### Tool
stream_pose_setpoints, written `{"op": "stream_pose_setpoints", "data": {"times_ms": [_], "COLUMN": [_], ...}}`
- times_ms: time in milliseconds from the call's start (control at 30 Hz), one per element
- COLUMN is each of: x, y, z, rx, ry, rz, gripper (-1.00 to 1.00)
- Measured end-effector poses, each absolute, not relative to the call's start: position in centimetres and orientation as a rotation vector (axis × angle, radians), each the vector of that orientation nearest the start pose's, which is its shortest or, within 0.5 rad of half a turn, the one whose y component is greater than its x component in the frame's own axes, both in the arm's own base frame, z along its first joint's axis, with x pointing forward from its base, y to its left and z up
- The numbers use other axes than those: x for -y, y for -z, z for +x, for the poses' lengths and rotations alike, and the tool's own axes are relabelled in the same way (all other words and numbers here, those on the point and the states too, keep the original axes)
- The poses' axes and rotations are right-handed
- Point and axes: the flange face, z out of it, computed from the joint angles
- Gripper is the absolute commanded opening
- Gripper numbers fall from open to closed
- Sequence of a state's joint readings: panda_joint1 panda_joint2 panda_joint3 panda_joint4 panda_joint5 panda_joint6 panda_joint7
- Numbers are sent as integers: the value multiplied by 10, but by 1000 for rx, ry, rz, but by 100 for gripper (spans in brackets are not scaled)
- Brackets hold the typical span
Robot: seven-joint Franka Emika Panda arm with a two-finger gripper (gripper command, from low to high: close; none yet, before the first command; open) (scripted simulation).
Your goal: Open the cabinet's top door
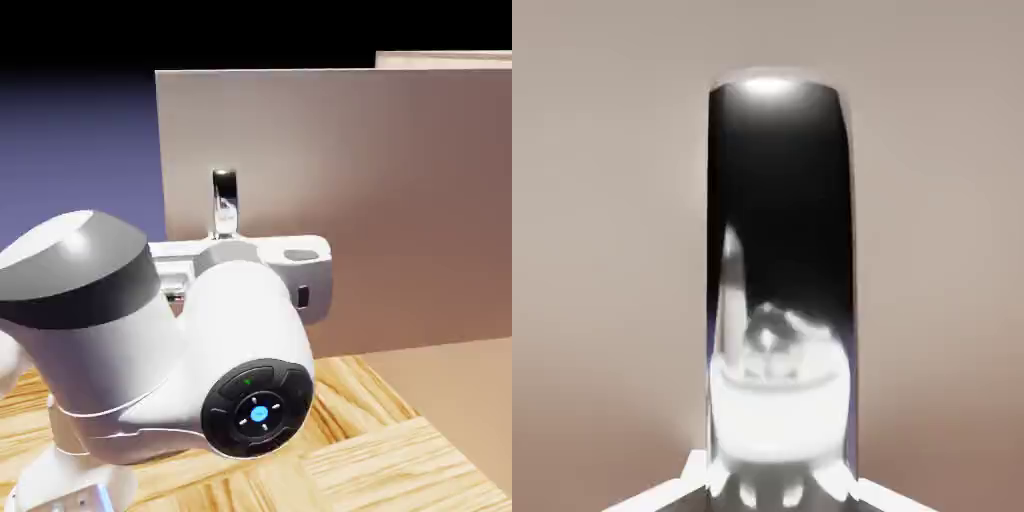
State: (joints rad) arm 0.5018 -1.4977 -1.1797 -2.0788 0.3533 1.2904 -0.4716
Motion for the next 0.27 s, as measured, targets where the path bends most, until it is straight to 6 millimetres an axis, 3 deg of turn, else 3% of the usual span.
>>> {"op": "stream_pose_setpoints", "data": {"times_ms": [267], "x": [436], "y": [-549], "z": [151], "rx": [547], "ry": [687], "rz": [-1518], "gripper": [-100]}}
